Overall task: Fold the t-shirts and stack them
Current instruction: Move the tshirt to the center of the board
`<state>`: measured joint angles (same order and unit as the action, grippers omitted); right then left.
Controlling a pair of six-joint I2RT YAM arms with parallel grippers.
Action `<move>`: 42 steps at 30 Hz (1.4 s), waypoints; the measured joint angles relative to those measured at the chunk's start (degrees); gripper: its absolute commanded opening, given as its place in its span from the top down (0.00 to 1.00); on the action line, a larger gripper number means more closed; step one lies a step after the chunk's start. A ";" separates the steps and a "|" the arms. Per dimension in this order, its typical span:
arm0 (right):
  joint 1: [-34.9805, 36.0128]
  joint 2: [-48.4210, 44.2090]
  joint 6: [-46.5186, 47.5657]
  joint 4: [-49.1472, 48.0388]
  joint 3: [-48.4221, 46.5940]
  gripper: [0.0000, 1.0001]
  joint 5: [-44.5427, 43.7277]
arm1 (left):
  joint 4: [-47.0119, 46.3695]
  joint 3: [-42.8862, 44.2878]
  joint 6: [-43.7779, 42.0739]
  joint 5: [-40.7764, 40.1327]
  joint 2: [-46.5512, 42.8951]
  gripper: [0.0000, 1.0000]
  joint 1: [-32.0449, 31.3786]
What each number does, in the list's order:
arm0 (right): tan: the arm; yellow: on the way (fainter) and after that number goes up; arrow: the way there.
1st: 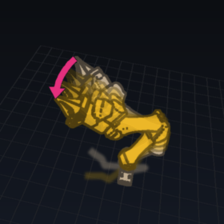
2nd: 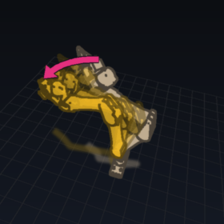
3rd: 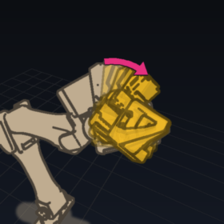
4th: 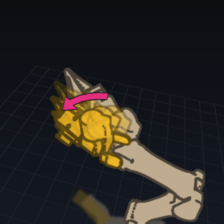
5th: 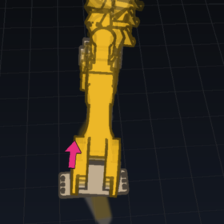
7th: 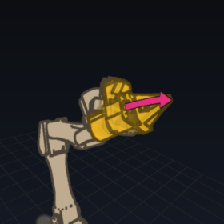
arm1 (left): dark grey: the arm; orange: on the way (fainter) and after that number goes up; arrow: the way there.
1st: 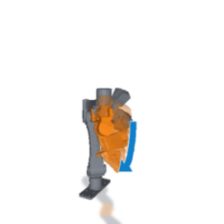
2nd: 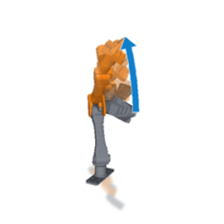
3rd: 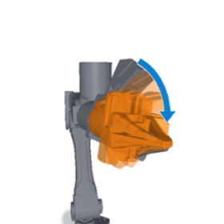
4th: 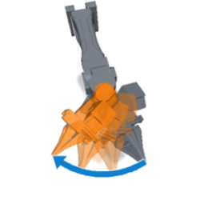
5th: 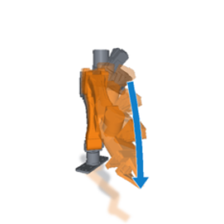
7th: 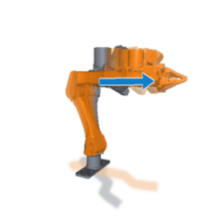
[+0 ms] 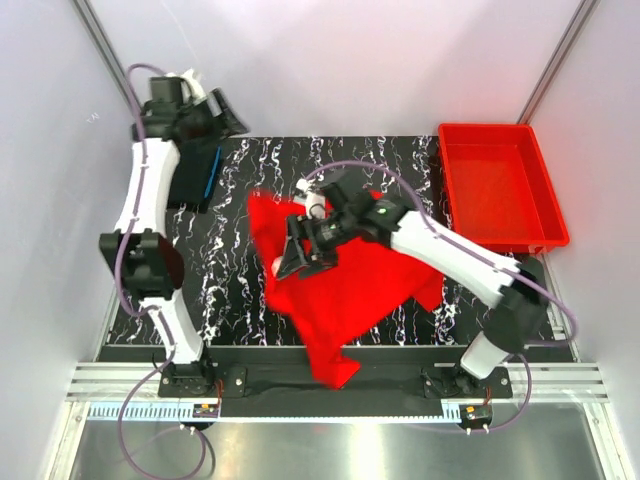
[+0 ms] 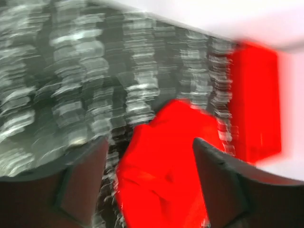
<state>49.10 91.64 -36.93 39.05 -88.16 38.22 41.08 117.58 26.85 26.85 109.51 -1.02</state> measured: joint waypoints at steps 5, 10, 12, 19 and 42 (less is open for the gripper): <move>-2.12 5.42 0.09 1.60 -0.28 0.20 -2.08 | 9.68 -6.03 -5.73 -11.21 -7.43 0.13 2.89; -8.48 -0.09 2.49 7.41 4.52 0.29 -8.79 | 7.48 -28.35 -6.03 -13.92 -27.32 0.19 -2.75; -11.82 -4.52 4.13 10.69 9.46 0.32 -12.66 | 6.73 -37.42 -4.81 -15.28 -35.21 0.24 -7.91; -19.32 -12.28 8.98 19.56 22.27 0.34 -26.29 | 2.29 -61.16 6.95 -21.31 -42.84 0.27 -35.69; -34.27 -7.82 9.88 21.00 25.16 0.51 -37.00 | 9.16 -45.86 10.80 -22.82 -0.63 0.26 -22.88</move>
<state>14.83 83.81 -27.05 60.05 -63.00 1.21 50.24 71.72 37.65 4.03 108.88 -23.90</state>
